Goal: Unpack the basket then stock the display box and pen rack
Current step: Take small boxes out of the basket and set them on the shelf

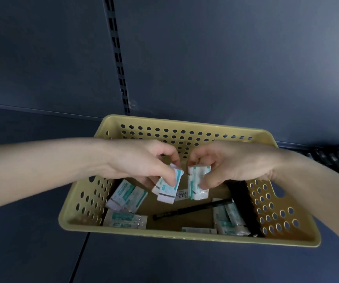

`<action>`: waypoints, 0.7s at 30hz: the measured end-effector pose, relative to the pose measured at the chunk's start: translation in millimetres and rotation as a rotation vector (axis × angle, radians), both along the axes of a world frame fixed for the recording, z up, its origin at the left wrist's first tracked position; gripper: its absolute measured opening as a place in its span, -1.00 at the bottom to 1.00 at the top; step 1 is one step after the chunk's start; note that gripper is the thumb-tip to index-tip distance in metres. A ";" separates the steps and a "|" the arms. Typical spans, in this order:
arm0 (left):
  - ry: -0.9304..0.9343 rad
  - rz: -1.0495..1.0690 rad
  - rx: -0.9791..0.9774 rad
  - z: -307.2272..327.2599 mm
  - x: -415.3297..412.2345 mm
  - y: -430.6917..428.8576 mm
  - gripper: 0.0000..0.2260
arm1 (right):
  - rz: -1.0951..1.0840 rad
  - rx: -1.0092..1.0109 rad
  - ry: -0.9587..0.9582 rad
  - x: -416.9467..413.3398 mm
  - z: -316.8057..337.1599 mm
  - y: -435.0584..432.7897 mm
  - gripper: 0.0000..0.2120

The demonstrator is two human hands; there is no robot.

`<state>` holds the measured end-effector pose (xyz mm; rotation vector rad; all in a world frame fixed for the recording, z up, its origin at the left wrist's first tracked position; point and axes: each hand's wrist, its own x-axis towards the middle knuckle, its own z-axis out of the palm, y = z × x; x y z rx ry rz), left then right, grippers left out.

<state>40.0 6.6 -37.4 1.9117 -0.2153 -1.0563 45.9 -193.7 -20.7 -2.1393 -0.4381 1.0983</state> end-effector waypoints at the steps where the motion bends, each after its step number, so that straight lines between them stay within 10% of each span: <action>1: 0.051 0.017 -0.036 1.0 -0.5 0.8 -0.82 | -0.001 0.005 0.039 0.9 1.0 -2.4 -0.75; 11: -0.055 -0.628 0.354 16.6 -2.3 10.7 -0.80 | 0.284 -0.178 -0.062 -7.7 3.7 -8.6 -0.79; 21: 0.032 -0.735 0.427 12.0 -4.1 10.5 -0.95 | 0.574 -0.310 0.111 -15.7 -1.5 18.8 -0.72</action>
